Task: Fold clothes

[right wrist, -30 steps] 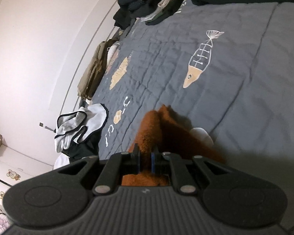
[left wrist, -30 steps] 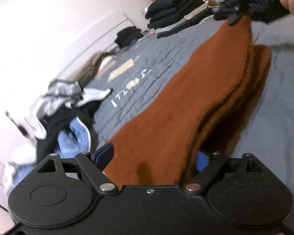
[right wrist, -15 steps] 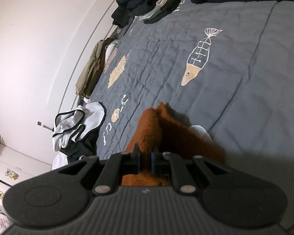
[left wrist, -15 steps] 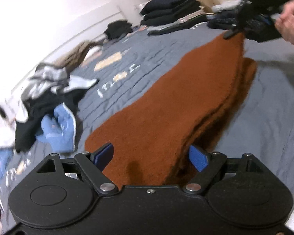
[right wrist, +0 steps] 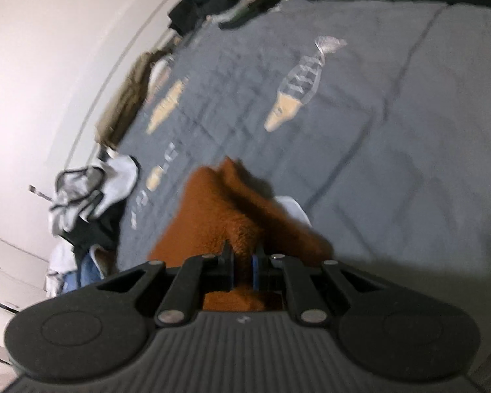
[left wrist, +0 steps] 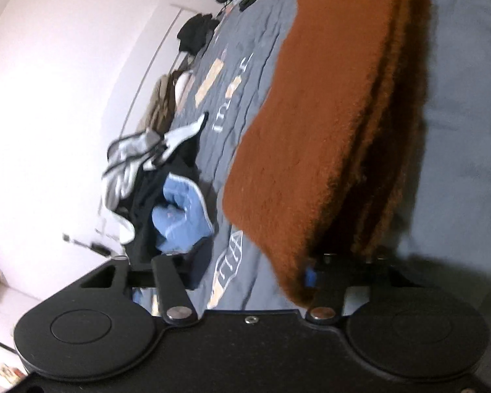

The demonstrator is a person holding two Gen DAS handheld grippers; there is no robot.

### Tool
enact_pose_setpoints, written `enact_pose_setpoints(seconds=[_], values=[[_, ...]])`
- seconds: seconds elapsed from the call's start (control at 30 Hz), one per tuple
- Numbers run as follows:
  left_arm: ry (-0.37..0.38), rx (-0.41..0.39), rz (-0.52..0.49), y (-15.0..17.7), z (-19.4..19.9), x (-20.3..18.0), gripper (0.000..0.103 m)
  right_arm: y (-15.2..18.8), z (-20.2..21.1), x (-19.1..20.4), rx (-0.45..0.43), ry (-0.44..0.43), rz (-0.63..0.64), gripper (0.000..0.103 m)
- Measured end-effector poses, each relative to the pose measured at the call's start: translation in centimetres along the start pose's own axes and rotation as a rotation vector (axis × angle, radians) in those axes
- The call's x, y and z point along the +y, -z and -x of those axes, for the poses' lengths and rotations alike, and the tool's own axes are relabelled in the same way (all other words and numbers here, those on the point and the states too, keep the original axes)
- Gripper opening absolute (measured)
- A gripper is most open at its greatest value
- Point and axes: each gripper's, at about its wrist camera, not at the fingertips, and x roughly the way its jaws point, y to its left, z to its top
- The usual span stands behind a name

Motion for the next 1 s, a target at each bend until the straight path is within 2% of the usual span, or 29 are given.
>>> enact_pose_setpoints(seconds=[0.1,0.17,0.27,0.33,0.37,0.43,0.5,0.67,0.87,1.0], values=[[-0.019,-0.004,-0.008,0.4,-0.1,0.6,0.034,0.5,-0.4,0.2,-0.005,0.017,0.037,0.010],[0.015,-0.001,0.004,0.7,-0.3,0.6,0.038,0.6,-0.4,0.4,-0.018,0.011,0.053,0.010],[0.099,-0.011,0.009,1.6,-0.4,0.5,0.048,0.5,-0.5,0.7,-0.018,0.013,0.074,0.010],[0.113,-0.026,0.010,1.9,0.1,0.8,0.058,0.4,-0.7,0.6,-0.007,0.019,0.083,0.010],[0.133,-0.030,0.028,1.9,0.4,1.3,0.060,0.4,-0.8,0.6,-0.006,0.025,0.090,0.010],[0.176,-0.036,0.068,2.0,1.2,2.4,0.072,0.4,-1.0,0.5,0.000,0.031,0.084,0.010],[0.231,-0.053,0.078,2.2,2.6,3.0,0.079,0.4,-0.8,0.6,-0.002,0.027,0.081,0.010],[0.278,-0.165,0.108,1.1,5.0,2.8,0.080,0.4,-0.7,0.9,-0.010,0.024,0.084,0.010],[0.194,-0.241,-0.022,-1.3,3.7,-1.5,0.077,0.3,-0.9,0.8,-0.010,0.028,0.081,0.010],[0.158,-0.221,-0.086,-1.7,2.0,-2.6,0.053,0.3,-1.0,0.7,-0.011,0.035,0.087,0.010]])
